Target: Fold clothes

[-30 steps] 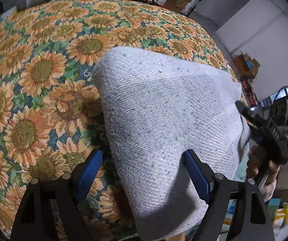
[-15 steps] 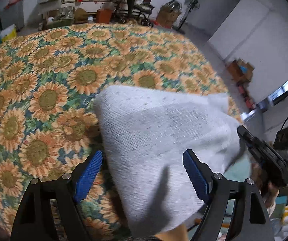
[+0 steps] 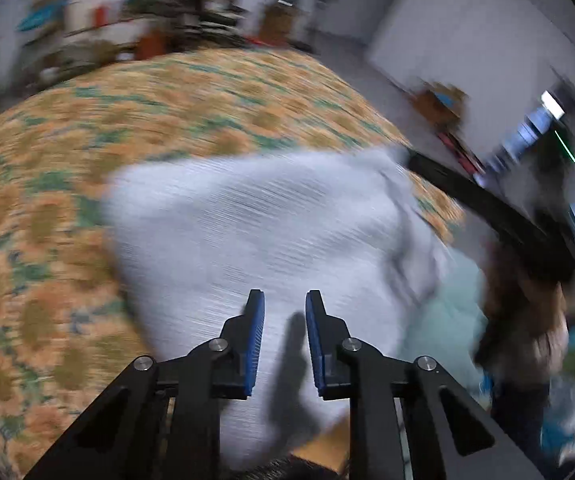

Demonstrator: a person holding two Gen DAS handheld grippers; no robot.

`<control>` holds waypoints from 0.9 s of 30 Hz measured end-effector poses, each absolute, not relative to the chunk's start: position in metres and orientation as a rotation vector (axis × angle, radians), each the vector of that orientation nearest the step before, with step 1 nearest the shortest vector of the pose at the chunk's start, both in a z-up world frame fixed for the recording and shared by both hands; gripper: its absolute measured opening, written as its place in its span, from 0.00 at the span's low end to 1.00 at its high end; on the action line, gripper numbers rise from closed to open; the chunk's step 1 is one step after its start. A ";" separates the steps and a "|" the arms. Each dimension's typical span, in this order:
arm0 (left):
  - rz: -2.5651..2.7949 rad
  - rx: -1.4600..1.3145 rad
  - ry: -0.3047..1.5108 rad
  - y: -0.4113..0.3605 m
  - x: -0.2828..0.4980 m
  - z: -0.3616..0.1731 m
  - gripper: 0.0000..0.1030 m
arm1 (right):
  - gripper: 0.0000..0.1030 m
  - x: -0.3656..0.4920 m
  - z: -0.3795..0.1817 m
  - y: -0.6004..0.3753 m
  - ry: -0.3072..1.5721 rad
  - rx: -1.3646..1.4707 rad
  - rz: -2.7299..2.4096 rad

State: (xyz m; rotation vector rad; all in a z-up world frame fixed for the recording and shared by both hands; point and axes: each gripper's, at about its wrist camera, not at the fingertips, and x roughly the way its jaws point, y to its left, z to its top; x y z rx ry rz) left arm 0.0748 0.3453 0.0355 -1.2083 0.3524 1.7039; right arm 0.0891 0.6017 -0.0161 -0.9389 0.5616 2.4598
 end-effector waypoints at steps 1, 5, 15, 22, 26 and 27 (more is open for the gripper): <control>1.709 -1.203 0.380 0.345 0.077 0.032 0.21 | 0.58 0.086 -0.023 0.608 0.593 -0.988 2.451; 1.738 -1.178 0.494 0.345 0.086 0.016 0.21 | 0.37 0.055 -0.060 0.632 0.807 -1.166 2.441; 1.778 -1.164 0.549 0.335 0.084 0.016 0.20 | 0.11 0.040 -0.053 0.643 0.512 -1.107 2.265; 1.829 -1.157 0.507 0.332 0.071 0.039 0.17 | 0.41 0.090 0.000 0.560 0.335 -0.896 2.523; 1.859 -1.165 0.476 0.329 0.063 0.038 0.17 | 0.42 0.078 -0.028 0.545 0.273 -1.088 2.474; 1.867 -1.169 0.467 0.328 0.060 0.034 0.17 | 0.44 0.071 -0.045 0.552 0.302 -1.129 2.441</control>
